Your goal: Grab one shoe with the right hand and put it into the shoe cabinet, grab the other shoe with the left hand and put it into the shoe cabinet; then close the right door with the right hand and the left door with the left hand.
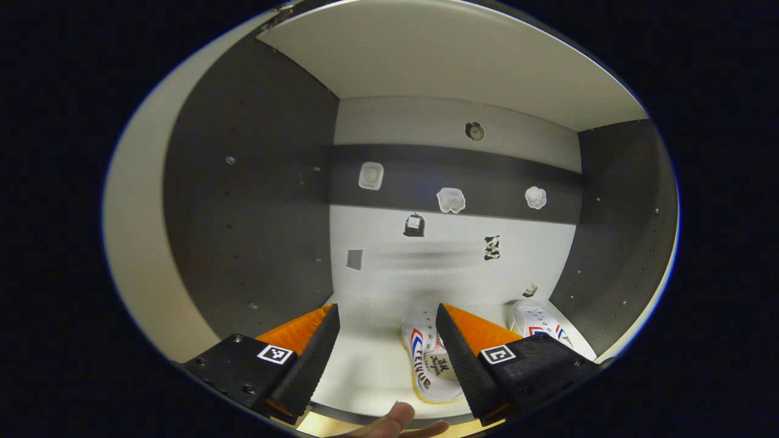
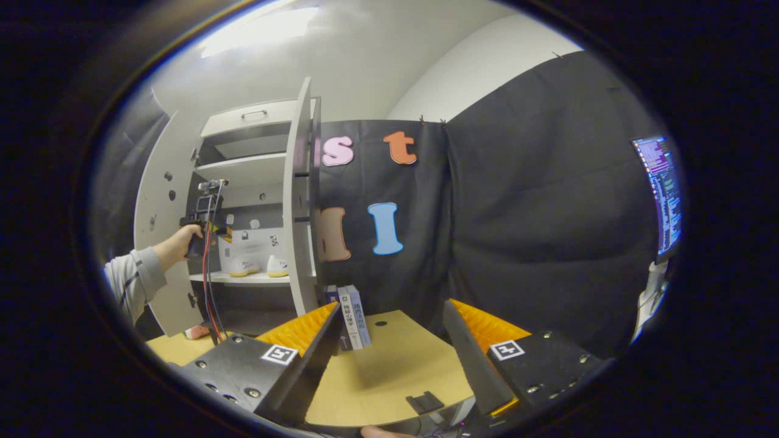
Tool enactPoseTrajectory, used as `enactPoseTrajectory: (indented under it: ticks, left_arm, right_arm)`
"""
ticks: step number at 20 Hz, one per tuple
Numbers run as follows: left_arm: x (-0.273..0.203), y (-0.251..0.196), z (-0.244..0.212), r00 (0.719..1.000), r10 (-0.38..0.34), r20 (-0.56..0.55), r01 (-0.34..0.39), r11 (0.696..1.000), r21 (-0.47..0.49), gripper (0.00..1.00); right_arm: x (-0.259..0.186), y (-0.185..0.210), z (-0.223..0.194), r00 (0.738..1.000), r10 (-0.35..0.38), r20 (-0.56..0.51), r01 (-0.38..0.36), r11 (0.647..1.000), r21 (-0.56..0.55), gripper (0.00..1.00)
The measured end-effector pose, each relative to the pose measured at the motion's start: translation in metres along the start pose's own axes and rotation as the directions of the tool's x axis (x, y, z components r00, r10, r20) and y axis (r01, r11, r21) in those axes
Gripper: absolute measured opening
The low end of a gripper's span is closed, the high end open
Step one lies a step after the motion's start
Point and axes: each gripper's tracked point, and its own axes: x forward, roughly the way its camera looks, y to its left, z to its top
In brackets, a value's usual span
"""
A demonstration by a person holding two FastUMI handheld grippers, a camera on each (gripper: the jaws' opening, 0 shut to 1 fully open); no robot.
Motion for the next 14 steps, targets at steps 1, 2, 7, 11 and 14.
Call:
enactPoseTrajectory:
  ticks: [1, 2, 7, 11, 14]
  left_arm:
    - [-0.014, -0.001, 0.003, 1.0, -0.02, -0.003, 0.02, 1.0, -0.001, 0.96]
    - [-0.027, 0.0, 0.009, 0.999, -0.037, 0.002, 0.037, 0.999, -0.003, 0.96]
    - [-0.095, 0.008, 0.014, 0.993, -0.114, 0.034, 0.113, 0.993, 0.025, 0.96]
    - [-0.155, 0.018, 0.014, 0.983, -0.145, 0.116, 0.135, 0.987, 0.092, 0.96]
    - [-0.204, 0.023, -0.013, 0.974, -0.188, 0.124, 0.17, 0.975, 0.141, 0.96]
  right_arm:
    - [-0.001, 0.004, 0.001, 1.0, 0.003, 0.001, -0.003, 1.0, -0.001, 0.99]
    - [-0.001, 0.008, 0.001, 1.0, 0.009, 0.0, -0.009, 1.0, 0.001, 0.99]
    - [0.0, 0.027, -0.004, 1.0, 0.03, -0.005, -0.03, 1.0, -0.006, 0.99]
    - [0.003, 0.039, -0.012, 0.999, 0.039, -0.015, -0.039, 0.999, 0.02, 0.99]
    - [0.008, 0.042, -0.019, 0.999, 0.039, -0.022, -0.039, 0.999, 0.002, 0.99]
